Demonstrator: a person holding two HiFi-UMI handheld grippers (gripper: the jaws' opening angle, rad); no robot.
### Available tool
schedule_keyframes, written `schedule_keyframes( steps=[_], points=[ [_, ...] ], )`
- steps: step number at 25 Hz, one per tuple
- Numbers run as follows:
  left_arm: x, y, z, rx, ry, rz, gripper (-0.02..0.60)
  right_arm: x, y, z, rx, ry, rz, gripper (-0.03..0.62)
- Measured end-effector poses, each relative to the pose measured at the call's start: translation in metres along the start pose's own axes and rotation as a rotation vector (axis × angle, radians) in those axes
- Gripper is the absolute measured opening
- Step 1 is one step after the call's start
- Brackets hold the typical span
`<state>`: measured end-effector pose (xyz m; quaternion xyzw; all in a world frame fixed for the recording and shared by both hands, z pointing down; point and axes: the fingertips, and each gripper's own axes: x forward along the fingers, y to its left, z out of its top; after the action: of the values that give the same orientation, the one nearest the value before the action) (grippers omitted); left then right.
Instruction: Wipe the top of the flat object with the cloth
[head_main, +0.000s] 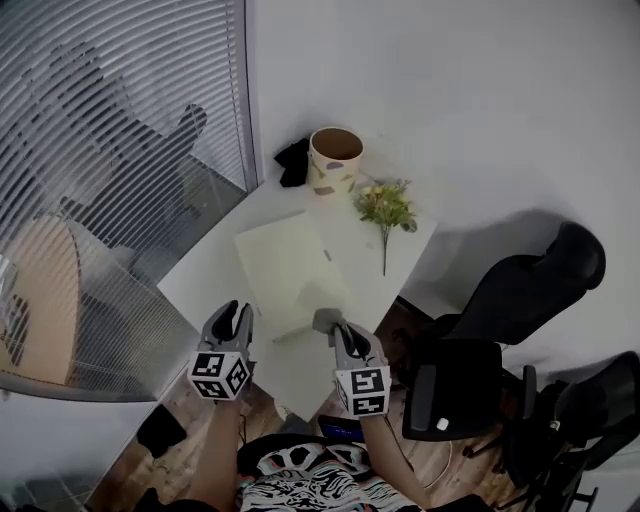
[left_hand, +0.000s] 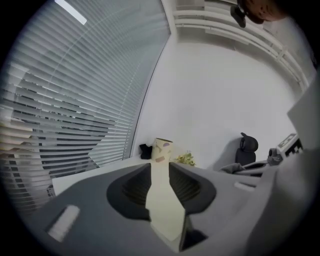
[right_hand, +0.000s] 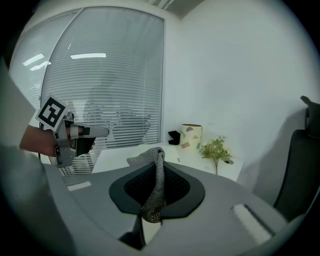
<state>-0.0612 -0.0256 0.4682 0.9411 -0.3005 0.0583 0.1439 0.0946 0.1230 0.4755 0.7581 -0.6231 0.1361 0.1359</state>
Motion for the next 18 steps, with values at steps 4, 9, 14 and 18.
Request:
schedule_keyframes(
  steps=[4, 9, 14, 18],
  points=[
    [0.036, 0.024, 0.000, -0.015, 0.021, -0.015, 0.115, 0.033, -0.001, 0.006, -0.006, 0.022, -0.007, 0.021],
    [0.064, 0.037, -0.010, -0.021, 0.066, -0.049, 0.115, 0.056, -0.007, 0.000, -0.007, 0.063, -0.033, 0.021],
    [0.076, 0.055, -0.018, -0.046, 0.100, -0.035, 0.117, 0.067, -0.018, 0.011, -0.029, 0.070, -0.061, 0.021],
    [0.079, 0.061, -0.029, -0.079, 0.123, -0.015, 0.123, 0.073, -0.025, 0.006, -0.038, 0.087, -0.055, 0.021]
  ],
)
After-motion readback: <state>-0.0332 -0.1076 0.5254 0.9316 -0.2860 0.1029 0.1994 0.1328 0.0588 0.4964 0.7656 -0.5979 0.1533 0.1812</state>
